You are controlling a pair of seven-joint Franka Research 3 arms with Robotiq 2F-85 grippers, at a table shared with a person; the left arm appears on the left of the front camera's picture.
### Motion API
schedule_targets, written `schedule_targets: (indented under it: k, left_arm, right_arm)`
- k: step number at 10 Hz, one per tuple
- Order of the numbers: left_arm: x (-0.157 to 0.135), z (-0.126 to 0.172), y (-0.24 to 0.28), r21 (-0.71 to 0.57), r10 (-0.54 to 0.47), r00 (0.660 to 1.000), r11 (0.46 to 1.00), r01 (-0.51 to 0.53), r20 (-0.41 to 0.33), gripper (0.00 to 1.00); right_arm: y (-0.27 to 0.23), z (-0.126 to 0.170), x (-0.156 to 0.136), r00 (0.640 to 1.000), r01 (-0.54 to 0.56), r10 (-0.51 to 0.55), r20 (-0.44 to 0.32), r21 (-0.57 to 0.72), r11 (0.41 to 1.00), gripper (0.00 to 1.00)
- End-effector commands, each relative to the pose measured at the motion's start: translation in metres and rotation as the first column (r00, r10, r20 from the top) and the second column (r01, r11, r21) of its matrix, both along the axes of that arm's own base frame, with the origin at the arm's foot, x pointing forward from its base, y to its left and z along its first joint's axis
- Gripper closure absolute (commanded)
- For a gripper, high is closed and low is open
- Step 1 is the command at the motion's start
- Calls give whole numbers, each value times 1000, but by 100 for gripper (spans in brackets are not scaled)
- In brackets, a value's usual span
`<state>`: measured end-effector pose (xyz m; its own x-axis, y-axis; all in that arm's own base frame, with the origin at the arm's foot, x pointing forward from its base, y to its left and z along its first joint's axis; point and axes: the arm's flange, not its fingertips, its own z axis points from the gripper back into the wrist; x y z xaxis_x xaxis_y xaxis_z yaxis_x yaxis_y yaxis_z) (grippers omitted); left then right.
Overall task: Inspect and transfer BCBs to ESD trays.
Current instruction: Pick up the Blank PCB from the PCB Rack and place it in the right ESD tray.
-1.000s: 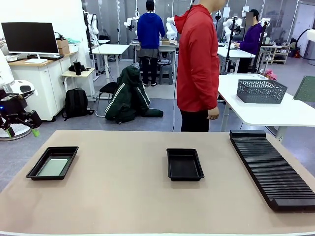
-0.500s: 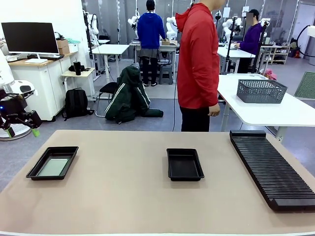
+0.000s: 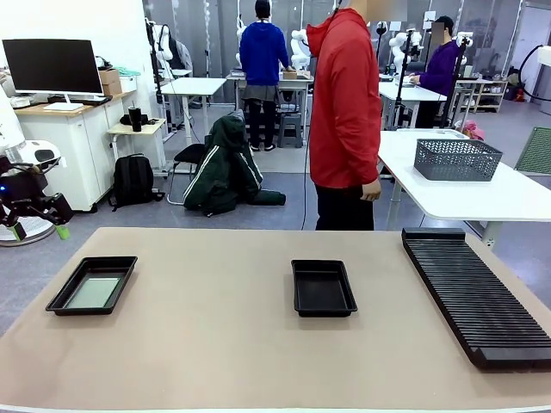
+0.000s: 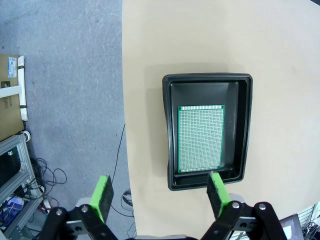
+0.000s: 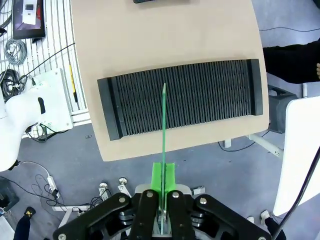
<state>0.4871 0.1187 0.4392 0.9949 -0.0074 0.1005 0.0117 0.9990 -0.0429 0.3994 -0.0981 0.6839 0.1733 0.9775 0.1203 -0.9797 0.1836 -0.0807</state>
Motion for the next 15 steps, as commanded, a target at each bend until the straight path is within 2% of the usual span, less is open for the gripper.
schedule_targets:
  k: [1,3,4,6,8,10,13,15]
  left_arm:
    - [-1,0,1,-7,-7,1000,1000,7,4,0]
    - [-1,0,1,-7,-7,1000,1000,7,4,0]
    - [-1,0,1,-7,-7,1000,1000,7,4,0]
    - [-1,0,1,-7,-7,1000,1000,7,4,0]
    - [-1,0,1,-7,-7,1000,1000,7,4,0]
    - [-1,0,1,-7,-7,1000,1000,7,4,0]
    - [-1,0,1,-7,-7,1000,1000,7,4,0]
    - [-1,0,1,-7,-7,1000,1000,7,4,0]
  right_arm:
    - [1,-4,-3,1000,-9,9,11,-2,1000,99]
    - [0,0,0,1000,0,0,0,0,1000,97]
    - [-2,-7,15,995,98,-98,-9,97,990,97]
    - [1,-20,27,956,292,-288,-54,222,930,97]
    - [13,-38,33,871,490,-472,-136,285,824,97]
    - [32,-61,41,761,648,-604,-237,312,695,97]
    - [65,-111,56,600,798,-709,-370,328,505,97]
    - [89,-141,67,516,854,-731,-446,333,399,97]
